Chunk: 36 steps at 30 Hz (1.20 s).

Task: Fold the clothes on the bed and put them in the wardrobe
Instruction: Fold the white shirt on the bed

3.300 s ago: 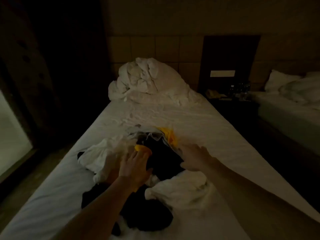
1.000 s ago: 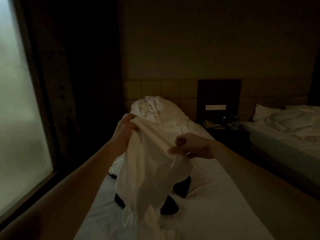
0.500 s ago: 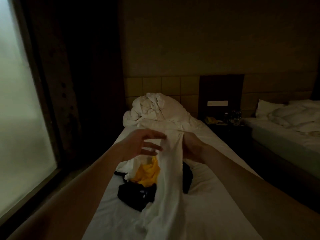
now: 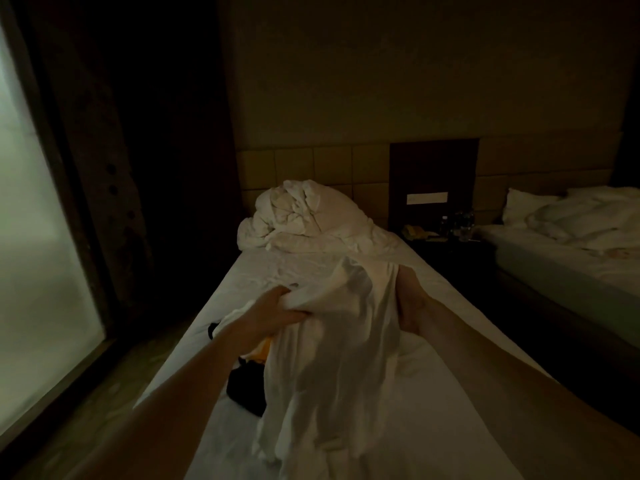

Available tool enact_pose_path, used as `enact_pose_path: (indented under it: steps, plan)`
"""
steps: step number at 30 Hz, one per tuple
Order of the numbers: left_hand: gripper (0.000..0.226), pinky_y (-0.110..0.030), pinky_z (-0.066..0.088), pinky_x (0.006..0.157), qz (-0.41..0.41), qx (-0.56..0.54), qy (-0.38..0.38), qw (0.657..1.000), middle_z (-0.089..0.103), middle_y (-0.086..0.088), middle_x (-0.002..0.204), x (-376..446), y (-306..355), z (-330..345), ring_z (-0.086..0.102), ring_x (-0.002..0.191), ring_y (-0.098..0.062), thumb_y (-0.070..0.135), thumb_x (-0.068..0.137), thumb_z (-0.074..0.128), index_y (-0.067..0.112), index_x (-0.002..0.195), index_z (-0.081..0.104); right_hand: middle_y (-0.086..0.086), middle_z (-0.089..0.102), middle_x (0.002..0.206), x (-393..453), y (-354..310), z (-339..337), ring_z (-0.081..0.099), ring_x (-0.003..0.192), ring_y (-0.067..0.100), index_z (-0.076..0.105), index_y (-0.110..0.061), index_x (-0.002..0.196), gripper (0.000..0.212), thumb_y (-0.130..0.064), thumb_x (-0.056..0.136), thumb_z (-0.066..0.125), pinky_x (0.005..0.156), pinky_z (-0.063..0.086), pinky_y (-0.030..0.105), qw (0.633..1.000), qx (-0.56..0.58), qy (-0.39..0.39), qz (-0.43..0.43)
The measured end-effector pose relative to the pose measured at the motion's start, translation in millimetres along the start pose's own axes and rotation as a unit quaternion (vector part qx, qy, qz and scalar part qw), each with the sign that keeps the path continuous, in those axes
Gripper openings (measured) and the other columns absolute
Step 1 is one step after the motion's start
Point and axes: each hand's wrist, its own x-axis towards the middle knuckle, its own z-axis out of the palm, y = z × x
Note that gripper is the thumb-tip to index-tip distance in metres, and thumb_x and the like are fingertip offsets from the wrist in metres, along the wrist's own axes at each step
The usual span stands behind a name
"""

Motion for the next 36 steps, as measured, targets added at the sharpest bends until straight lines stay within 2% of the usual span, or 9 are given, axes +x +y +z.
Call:
enact_pose_path:
  steps: [7, 10, 13, 16, 20, 23, 30, 34, 36]
  plan:
    - [0.008, -0.028, 0.053, 0.076, 0.016, -0.222, -0.062, 0.973, 0.07, -0.001, 0.091, -1.7, 8.4, -3.5, 0.067, 0.088, -0.015, 0.013, 0.086, 0.068, 0.016, 0.094, 0.069, 0.015, 0.072, 0.102, 4.9, 9.3, -25.0, 0.063, 0.098, 0.033, 0.07, -0.01, 0.103, 0.045, -0.035, 0.102, 0.032, 0.085, 0.051, 0.04, 1.0, -0.012, 0.017, 0.014]
    - [0.009, -0.038, 0.052, 0.079, -0.044, -0.309, -0.015, 0.95, 0.071, -0.003, 0.082, -4.1, 25.8, 0.0, 0.065, 0.081, -0.018, 0.018, 0.091, 0.062, 0.015, 0.086, 0.069, 0.014, 0.066, 0.087, 3.4, 9.8, -32.3, 0.058, 0.083, 0.032, 0.062, -0.003, 0.078, 0.026, -0.029, 0.076, 0.057, 0.083, 0.046, 0.037, 0.998, 0.039, -0.028, 0.032]
    - [0.011, -0.04, 0.051, 0.077, -0.029, -0.31, 0.035, 0.95, 0.071, -0.001, 0.068, -5.2, 37.9, 0.9, 0.063, 0.078, -0.021, 0.023, 0.095, 0.058, 0.016, 0.087, 0.059, 0.014, 0.047, 0.107, 3.8, 10.1, -32.9, 0.041, 0.092, 0.034, 0.067, 0.005, 0.105, 0.062, -0.038, 0.061, 0.062, 0.097, 0.041, 0.041, 0.991, 0.011, -0.117, 0.071]
    - [0.021, -0.044, 0.054, 0.082, -0.005, -0.258, 0.042, 0.965, 0.069, -0.007, 0.09, -3.9, 42.1, 7.5, 0.066, 0.085, -0.024, 0.037, 0.097, 0.053, 0.019, 0.095, 0.062, 0.004, 0.058, 0.08, -5.4, 12.2, -20.6, 0.054, 0.068, 0.018, 0.07, -0.003, 0.101, 0.065, -0.063, 0.088, 0.05, 0.061, 0.045, 0.026, 0.97, -0.165, -0.15, 0.099]
    - [0.029, -0.036, 0.05, 0.078, 0.078, -0.134, 0.121, 0.98, 0.066, -0.002, 0.091, 3.2, 46.4, 22.4, 0.063, 0.087, -0.018, 0.044, 0.099, 0.046, 0.023, 0.089, 0.063, -0.007, 0.06, 0.111, -17.4, 19.7, 2.0, 0.06, 0.098, 0.011, 0.057, -0.013, 0.123, 0.056, -0.038, 0.079, 0.079, 0.079, 0.047, 0.024, 0.825, -0.542, -0.143, -0.068]
    - [0.036, -0.034, 0.043, 0.07, 0.122, -0.081, 0.174, 0.974, 0.058, -0.007, 0.083, 3.4, 52.8, 19.1, 0.055, 0.075, -0.017, 0.042, 0.099, 0.046, 0.01, 0.089, 0.06, 0.0, 0.058, 0.117, -4.8, 25.8, -3.2, 0.055, 0.111, 0.019, 0.058, -0.008, 0.122, 0.044, -0.013, 0.081, 0.073, 0.083, 0.043, 0.029, 0.729, -0.655, -0.102, -0.17]
    - [0.036, -0.024, 0.042, 0.063, 0.161, 0.018, 0.192, 0.968, 0.051, 0.003, 0.083, 5.8, 51.0, -0.5, 0.05, 0.073, -0.009, 0.031, 0.08, 0.076, 0.011, 0.099, 0.053, 0.009, 0.064, 0.104, 2.5, 20.7, -14.8, 0.058, 0.094, 0.021, 0.066, -0.005, 0.109, 0.019, -0.012, 0.094, 0.056, 0.062, 0.036, 0.02, 0.764, -0.613, -0.072, -0.189]
    - [0.082, -0.025, 0.048, 0.079, 0.058, -0.044, 0.054, 0.996, 0.046, 0.004, 0.112, 1.6, 28.0, 10.9, 0.052, 0.103, -0.013, 0.012, 0.072, 0.083, 0.028, 0.136, 0.033, 0.009, 0.066, 0.108, 3.7, 13.3, 0.2, 0.061, 0.101, 0.024, 0.066, -0.009, 0.108, 0.022, -0.005, 0.093, 0.05, 0.083, 0.047, 0.032, 0.888, -0.419, 0.004, -0.188]
    - [0.07, -0.022, 0.049, 0.079, 0.024, 0.062, -0.042, 0.997, 0.049, 0.01, 0.108, -4.5, 3.5, 22.7, 0.055, 0.106, -0.012, 0.022, 0.076, 0.082, 0.034, 0.126, 0.035, 0.011, 0.066, 0.109, -1.7, 4.1, 10.2, 0.061, 0.102, 0.024, 0.065, -0.008, 0.108, 0.023, -0.005, 0.095, 0.046, 0.092, 0.048, 0.038, 0.937, -0.3, 0.015, -0.178]
